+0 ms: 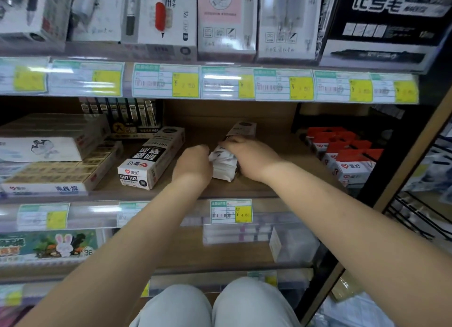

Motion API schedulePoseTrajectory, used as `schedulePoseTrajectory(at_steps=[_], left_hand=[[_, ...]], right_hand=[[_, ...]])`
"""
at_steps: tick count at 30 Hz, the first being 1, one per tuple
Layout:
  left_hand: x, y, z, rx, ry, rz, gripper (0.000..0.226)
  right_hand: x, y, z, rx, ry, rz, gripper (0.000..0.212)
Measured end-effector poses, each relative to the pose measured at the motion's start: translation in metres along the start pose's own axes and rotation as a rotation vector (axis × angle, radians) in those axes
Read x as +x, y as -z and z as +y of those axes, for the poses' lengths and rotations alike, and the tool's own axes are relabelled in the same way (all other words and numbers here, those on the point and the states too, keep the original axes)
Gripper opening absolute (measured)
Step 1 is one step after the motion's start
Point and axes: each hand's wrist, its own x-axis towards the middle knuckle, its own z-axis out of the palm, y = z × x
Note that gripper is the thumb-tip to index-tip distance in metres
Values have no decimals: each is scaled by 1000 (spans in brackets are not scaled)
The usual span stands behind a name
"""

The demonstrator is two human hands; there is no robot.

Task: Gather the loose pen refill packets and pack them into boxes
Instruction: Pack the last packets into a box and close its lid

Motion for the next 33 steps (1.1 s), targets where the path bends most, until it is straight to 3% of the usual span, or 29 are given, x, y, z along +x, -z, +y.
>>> schedulePoseTrajectory(at_steps=[5, 11, 15, 20, 22, 25, 28, 31, 33], left_hand=[[-8, 4, 1, -64, -115, 86, 17], [-33, 20, -7, -146, -472, 286, 17], [-50, 43, -6, -221, -520, 392, 33], [-77, 80, -2, -354, -562, 501, 15], [-91, 95, 2, -484, -545, 537, 14], [-116, 114, 10, -662, -566, 585, 33], [-136, 129, 15, -693, -661, 662, 27], [-149, 140, 17, -616, -740, 617, 10], [-152, 148, 17, -571, -722, 452, 8]], right_hand=[[-14, 3, 2, -96, 13, 20, 61], [-34, 28, 2, -59, 31, -16, 76], [-49, 38, -6, -50, 132, 141, 62], [-71, 56, -27, -17, 205, 345, 52], [-84, 67, -37, 70, 205, 418, 51], [-107, 83, -52, 245, 172, 519, 54], [-131, 93, -65, 382, 127, 612, 55], [-153, 87, -77, 468, 68, 663, 54], [-163, 74, -82, 508, 30, 667, 51]])
